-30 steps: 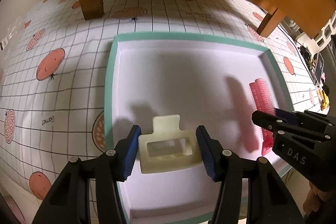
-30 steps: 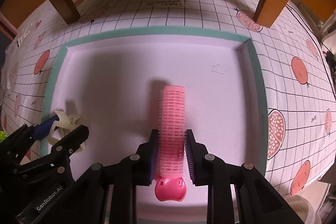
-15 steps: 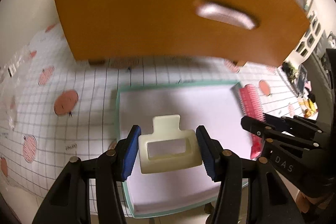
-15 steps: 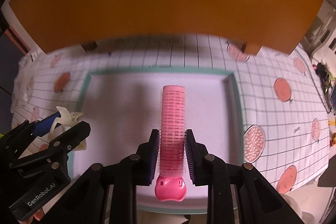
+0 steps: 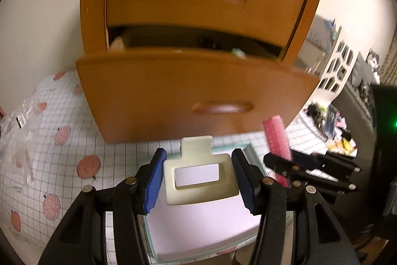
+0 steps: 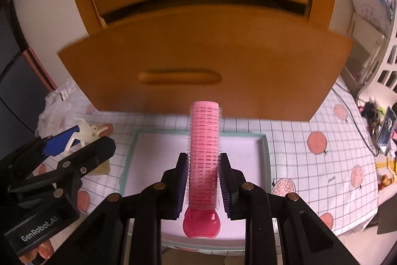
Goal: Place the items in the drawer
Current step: 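Carry the clip and hair roller up into the open lower drawer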
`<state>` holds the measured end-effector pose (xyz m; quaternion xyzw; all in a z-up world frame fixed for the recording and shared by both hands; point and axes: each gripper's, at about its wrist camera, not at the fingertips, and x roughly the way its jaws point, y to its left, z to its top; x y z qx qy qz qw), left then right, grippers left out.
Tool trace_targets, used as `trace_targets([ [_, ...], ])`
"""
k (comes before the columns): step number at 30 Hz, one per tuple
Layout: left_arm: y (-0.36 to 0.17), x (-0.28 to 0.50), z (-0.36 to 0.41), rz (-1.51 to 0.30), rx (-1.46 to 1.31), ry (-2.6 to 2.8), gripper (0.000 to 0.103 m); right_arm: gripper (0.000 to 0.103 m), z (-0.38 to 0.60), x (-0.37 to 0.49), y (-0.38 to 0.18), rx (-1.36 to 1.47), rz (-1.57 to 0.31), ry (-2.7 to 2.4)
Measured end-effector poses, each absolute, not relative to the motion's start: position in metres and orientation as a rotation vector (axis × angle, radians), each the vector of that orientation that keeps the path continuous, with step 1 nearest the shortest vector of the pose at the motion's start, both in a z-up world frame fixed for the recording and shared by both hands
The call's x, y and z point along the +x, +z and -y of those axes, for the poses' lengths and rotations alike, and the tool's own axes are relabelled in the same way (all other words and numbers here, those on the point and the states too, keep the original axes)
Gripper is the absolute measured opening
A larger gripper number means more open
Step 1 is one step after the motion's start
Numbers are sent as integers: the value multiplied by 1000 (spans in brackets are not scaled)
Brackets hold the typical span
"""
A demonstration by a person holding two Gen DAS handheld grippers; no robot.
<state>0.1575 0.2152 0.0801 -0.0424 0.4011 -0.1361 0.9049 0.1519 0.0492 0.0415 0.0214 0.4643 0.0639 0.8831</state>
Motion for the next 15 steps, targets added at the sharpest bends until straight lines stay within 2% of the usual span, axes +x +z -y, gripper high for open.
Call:
trace_targets([
  [15, 152, 164, -217, -664, -92, -296, 56, 26, -49, 156, 113, 27, -826, 134],
])
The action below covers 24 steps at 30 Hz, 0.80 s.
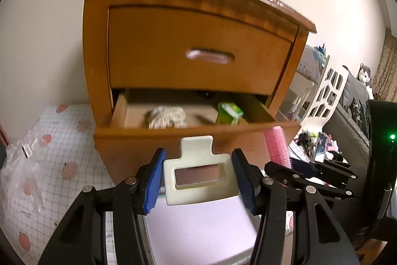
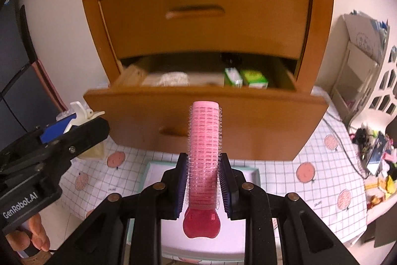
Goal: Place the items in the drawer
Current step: 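Carry the clip and hair roller up into the open lower drawer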
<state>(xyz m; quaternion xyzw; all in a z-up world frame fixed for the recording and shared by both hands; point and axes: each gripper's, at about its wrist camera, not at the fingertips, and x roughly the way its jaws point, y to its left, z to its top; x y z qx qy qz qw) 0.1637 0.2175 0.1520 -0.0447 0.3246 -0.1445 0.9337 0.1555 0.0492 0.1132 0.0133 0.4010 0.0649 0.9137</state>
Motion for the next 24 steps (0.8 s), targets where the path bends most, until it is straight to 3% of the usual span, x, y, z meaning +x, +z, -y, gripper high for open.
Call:
trace_targets([
  [24, 222, 218, -231, -534, -78, -263, 56, 26, -59, 215, 194, -50, -719, 128],
])
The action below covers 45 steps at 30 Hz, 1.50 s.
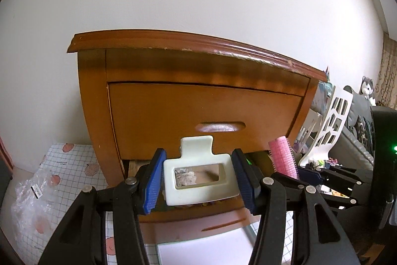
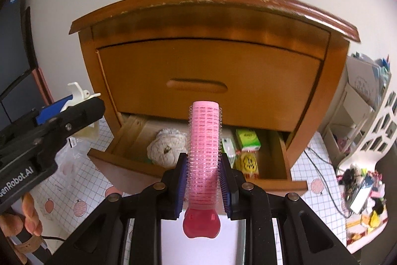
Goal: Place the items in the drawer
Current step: 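Carry the clip and hair roller up into the open lower drawer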
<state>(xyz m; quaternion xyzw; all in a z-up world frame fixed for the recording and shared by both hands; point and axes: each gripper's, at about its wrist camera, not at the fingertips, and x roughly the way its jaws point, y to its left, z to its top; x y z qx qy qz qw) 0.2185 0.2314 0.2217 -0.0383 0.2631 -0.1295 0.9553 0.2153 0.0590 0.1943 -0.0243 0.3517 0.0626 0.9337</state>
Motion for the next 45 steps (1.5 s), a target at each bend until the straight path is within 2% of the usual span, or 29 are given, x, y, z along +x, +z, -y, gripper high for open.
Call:
trace_targets([
  [20, 185, 288, -233, -654, -99, -230, 56, 26, -54, 289, 186, -64, -792, 114],
  [45, 114, 339, -224, -843, -106, -226, 56, 26, -77, 331, 124, -146, -934, 160],
])
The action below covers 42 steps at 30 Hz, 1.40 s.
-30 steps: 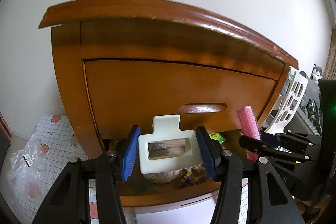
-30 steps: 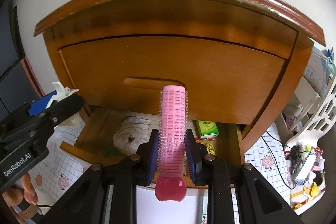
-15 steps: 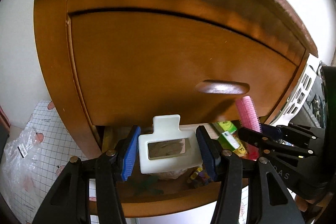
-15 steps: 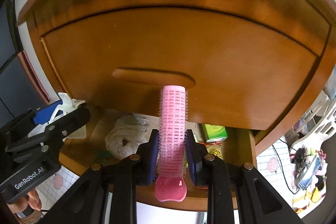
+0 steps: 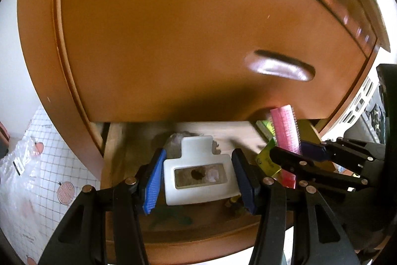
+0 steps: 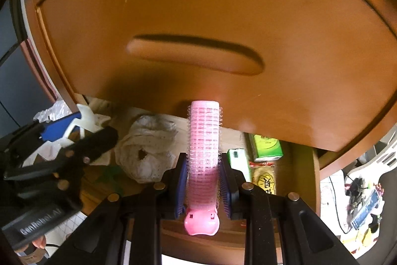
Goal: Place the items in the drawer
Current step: 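Carry the clip and hair roller up into the open lower drawer, then open both tools to drop the clip and hair roller in the drawer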
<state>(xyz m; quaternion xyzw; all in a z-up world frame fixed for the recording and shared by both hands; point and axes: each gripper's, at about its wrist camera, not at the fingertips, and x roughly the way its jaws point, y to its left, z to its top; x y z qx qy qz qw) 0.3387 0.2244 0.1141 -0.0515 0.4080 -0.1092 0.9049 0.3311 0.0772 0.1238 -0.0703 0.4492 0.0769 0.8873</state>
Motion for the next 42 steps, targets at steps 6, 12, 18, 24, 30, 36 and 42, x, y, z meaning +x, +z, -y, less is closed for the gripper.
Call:
trace_targets([
  [6, 111, 340, -228, -875, -125, -209, 56, 26, -82, 339, 111, -176, -973, 166],
  [12, 104, 341, -231, -884, -135, -194, 60, 27, -81, 341, 106, -158, -987, 175],
  [18, 97, 342, -234, -878, -136, -171, 69, 30, -79, 342, 107, -133, -993, 179],
  [24, 101, 338, -236, -878, -141, -153, 72, 50, -71, 343, 106, -104, -994, 174],
  [30, 105, 338, -237, -878, -134, -143, 72, 58, -68, 340, 110, -89, -1000, 171],
  [36, 117, 332, -236, -893, -111, -122, 85, 74, -62, 337, 116, -63, -1013, 169],
  [42, 127, 324, -236, -894, -110, -112, 96, 91, -53, 330, 121, -51, -1010, 166],
])
